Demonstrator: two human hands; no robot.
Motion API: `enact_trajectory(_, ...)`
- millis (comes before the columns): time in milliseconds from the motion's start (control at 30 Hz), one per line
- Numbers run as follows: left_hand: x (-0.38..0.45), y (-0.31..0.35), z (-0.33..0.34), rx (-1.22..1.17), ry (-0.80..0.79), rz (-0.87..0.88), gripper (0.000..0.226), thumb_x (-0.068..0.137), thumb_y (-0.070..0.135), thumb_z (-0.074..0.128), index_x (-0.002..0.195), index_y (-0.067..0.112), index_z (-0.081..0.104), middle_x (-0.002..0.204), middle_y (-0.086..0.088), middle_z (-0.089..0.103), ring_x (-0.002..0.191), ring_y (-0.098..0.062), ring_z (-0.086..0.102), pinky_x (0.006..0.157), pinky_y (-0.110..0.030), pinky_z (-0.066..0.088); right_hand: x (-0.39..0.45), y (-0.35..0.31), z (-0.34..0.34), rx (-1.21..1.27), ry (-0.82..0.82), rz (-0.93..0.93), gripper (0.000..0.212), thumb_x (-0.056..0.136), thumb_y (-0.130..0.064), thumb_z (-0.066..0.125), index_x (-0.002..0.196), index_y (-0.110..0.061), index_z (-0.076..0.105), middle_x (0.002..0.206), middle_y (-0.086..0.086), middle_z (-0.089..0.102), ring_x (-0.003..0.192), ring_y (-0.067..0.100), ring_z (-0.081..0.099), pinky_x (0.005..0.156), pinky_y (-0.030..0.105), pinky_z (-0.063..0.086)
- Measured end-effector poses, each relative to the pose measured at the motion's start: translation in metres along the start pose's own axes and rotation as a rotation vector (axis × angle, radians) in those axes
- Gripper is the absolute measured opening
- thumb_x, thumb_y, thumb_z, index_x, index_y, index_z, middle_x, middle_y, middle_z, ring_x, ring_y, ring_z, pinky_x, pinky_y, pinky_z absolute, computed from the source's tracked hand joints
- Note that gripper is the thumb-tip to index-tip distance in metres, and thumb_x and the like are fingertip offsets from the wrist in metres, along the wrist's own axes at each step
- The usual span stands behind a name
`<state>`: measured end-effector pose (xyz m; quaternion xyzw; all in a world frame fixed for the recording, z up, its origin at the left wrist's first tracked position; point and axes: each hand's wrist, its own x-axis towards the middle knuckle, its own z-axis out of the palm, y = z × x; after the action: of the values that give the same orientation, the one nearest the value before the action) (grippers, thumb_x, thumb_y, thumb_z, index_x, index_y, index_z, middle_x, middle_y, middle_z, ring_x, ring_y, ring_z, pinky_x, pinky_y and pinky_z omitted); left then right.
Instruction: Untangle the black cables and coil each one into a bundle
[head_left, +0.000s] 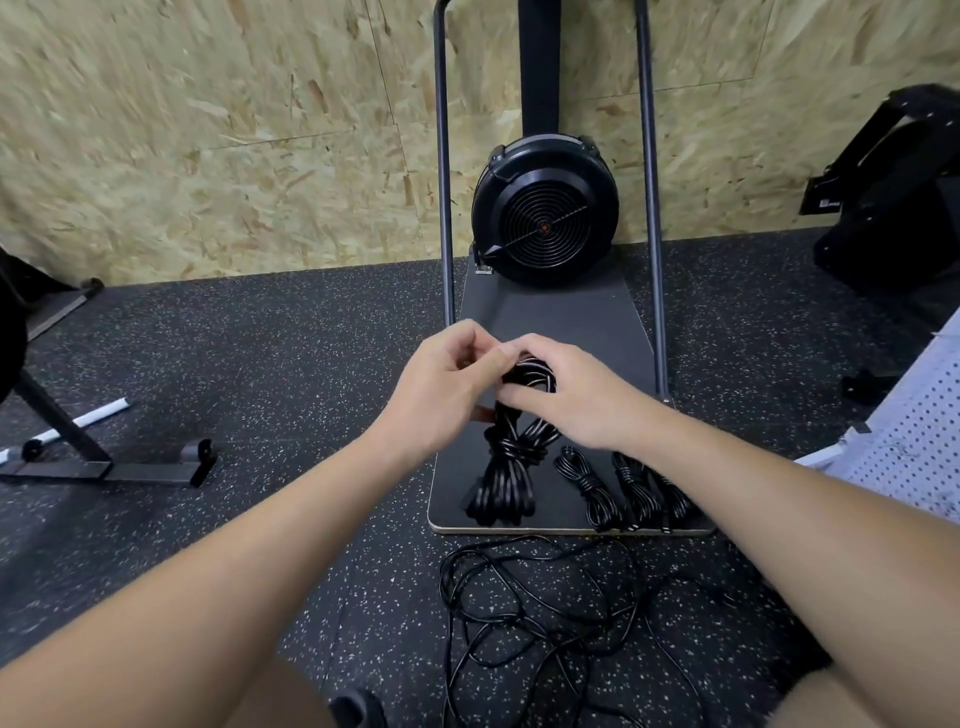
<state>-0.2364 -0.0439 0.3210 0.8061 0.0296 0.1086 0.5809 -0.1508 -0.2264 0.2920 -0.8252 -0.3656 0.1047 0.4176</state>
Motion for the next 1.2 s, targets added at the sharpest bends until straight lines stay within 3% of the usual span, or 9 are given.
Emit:
enact_trajectory(100,-0.004,-0.002,0.008,0.008,0.010,0.055,0.018,0.108,0.034,0.071,0.114,0.017,0.070,0.107,-0.024,0.067,0.090,-0.022,0.068,0.086,-0.060,0.066,0.002,0.001,-0.004,-0.053,0.085,-0.064,0.017,0.107,-0.046,0.067,0.121,-0.037,0.072,0.112,-0.015,0.077,0.104,0.001,0.069,0.093,0.038,0.055)
enact_trajectory(267,-0.012,-0.021,0.021,-0.099,-0.228,-0.202,0.090,0.091,0.060,0.083,0.163,0.037,0.033,0.149,0.003,0.064,0.134,-0.015,0.066,0.119,-0.049,0.050,0.005,-0.005,-0.016,-0.022,0.180,-0.070,0.021,0.112,-0.044,0.056,0.102,-0.033,0.071,0.098,-0.008,0.075,0.096,0.014,0.071,0.089,0.049,0.058)
enact_trajectory(433,-0.017,-0.011,0.029,-0.379,-0.365,-0.311,0.041,0.107,0.006,0.068,0.141,-0.010,0.053,0.121,-0.030,0.072,0.117,-0.044,0.071,0.109,-0.062,0.056,0.005,-0.016,-0.017,-0.043,0.157,-0.160,0.024,0.113,-0.042,0.057,0.116,-0.027,0.075,0.121,-0.015,0.073,0.120,0.005,0.064,0.107,0.034,0.050)
enact_trajectory(567,-0.016,-0.003,0.030,-0.407,-0.376,-0.373,0.025,0.099,-0.006,0.070,0.121,-0.014,0.062,0.107,-0.022,0.069,0.098,-0.035,0.073,0.102,-0.062,0.060,0.002,-0.034,-0.020,0.010,0.120,-0.107,0.029,0.113,-0.041,0.056,0.099,-0.029,0.077,0.088,-0.008,0.076,0.080,0.010,0.071,0.081,0.042,0.058)
enact_trajectory(700,-0.019,0.004,0.046,-0.251,-0.294,-0.221,0.008,0.094,-0.004,0.070,0.099,0.001,0.067,0.086,-0.016,0.068,0.079,-0.026,0.064,0.074,-0.037,0.058,0.002,-0.047,-0.026,0.041,0.163,-0.105,0.038,0.115,-0.037,0.052,0.091,-0.028,0.081,0.076,-0.025,0.070,0.074,0.000,0.064,0.073,0.026,0.044)
enact_trajectory(800,-0.017,0.003,0.048,-0.194,-0.312,-0.134,0.012,0.093,0.000,0.072,0.092,-0.009,0.064,0.082,-0.014,0.070,0.078,-0.024,0.065,0.077,-0.038,0.054,0.003,-0.050,-0.026,0.113,0.178,-0.101,0.041,0.115,-0.039,0.053,0.090,-0.027,0.083,0.080,-0.012,0.075,0.067,0.006,0.063,0.070,0.030,0.046)
enact_trajectory(933,-0.019,-0.003,0.044,-0.251,-0.361,-0.139,0.015,0.100,0.000,0.073,0.102,-0.013,0.066,0.087,-0.023,0.071,0.080,-0.033,0.067,0.080,-0.047,0.060,0.004,-0.055,-0.021,0.280,0.217,-0.067,0.044,0.115,-0.042,0.052,0.087,-0.031,0.084,0.094,-0.003,0.081,0.087,0.016,0.074,0.084,0.048,0.058)
enact_trajectory(1033,-0.020,-0.005,0.043,-0.232,-0.370,-0.072,0.013,0.103,0.003,0.072,0.108,-0.010,0.070,0.099,-0.032,0.074,0.092,-0.037,0.076,0.089,-0.054,0.065,0.007,-0.057,-0.017,0.442,0.280,-0.059,0.050,0.116,-0.040,0.049,0.079,-0.031,0.081,0.092,0.006,0.083,0.095,0.040,0.077,0.088,0.064,0.062)
enact_trajectory(1200,-0.015,-0.014,0.039,-0.144,-0.405,-0.040,0.018,0.106,0.009,0.069,0.111,-0.009,0.066,0.106,-0.029,0.075,0.092,-0.029,0.077,0.084,-0.037,0.062,0.016,-0.049,-0.005,0.686,0.397,0.130,0.047,0.117,-0.038,0.050,0.084,-0.014,0.073,0.088,0.015,0.080,0.089,0.042,0.081,0.072,0.045,0.062)
